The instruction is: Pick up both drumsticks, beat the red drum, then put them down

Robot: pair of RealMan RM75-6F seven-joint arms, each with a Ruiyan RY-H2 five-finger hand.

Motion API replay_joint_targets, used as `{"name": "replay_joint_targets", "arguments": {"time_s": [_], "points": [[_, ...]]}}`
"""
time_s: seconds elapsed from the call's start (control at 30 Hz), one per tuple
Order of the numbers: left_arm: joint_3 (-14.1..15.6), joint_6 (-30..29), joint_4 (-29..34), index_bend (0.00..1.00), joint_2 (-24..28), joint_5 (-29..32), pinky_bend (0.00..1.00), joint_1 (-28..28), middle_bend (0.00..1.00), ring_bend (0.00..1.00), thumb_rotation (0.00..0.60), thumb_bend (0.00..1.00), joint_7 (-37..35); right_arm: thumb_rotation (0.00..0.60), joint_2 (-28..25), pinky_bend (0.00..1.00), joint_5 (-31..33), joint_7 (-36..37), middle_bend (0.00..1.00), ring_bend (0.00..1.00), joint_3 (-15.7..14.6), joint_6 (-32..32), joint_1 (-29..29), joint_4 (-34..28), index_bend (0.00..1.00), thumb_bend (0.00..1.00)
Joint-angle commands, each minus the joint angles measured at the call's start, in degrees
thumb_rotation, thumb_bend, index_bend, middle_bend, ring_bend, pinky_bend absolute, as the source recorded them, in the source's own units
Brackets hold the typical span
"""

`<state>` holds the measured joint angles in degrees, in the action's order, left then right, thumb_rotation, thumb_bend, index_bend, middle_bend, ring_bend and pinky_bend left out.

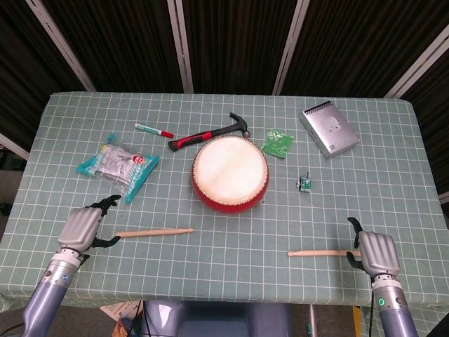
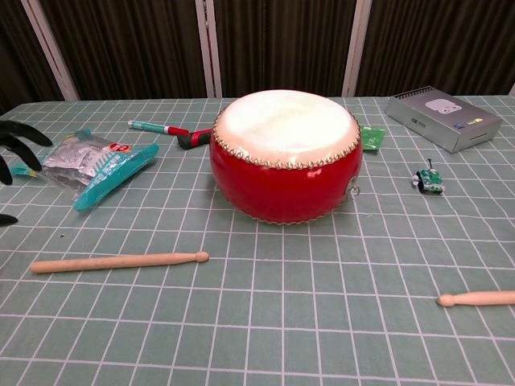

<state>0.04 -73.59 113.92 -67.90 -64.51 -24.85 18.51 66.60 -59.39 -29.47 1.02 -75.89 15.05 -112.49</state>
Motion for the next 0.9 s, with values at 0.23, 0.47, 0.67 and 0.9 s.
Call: {"name": "replay_joint_targets", "arguments": {"time_s": [0.23,0.47,0.67,0.9], "points": [[7.3,-12.3,-8.2,0.01,6.6,-19.8,0.08,10.6,0.00,0.02,0.600,0.10,-9.2,0.600,-5.4,0.15,-14.0,8.6,0.09,0.10,-2.4,-6.5,-4.8,0.8,0.00,0.35],[9.4,-15.7,-12.5,0.00,8.7,-22.7,0.01,15.2,0.00,0.00,0.600,0.09,-12.6,0.600,-5.9,0.06,-25.3,14.1,0.00,0.00,-5.8,-13.9,-10.1,8.8,0.00,0.28],[10.4,-19.1,-15.0,0.00,8.5,-24.9,0.01,19.0,0.00,0.00,0.600,0.08,-13.7,0.600,-4.8,0.05,-30.7,16.6,0.00,0.00,-6.7,-17.6,-12.5,13.6,0.00,0.26],[9.1,-19.7,-16.5,0.00,7.8,-24.9,0.01,20.2,0.00,0.00,0.600,0.08,-15.9,0.600,-2.2,0.04,-32.1,18.6,0.00,0.00,-5.7,-17.5,-12.5,17.3,0.00,0.26]]}}
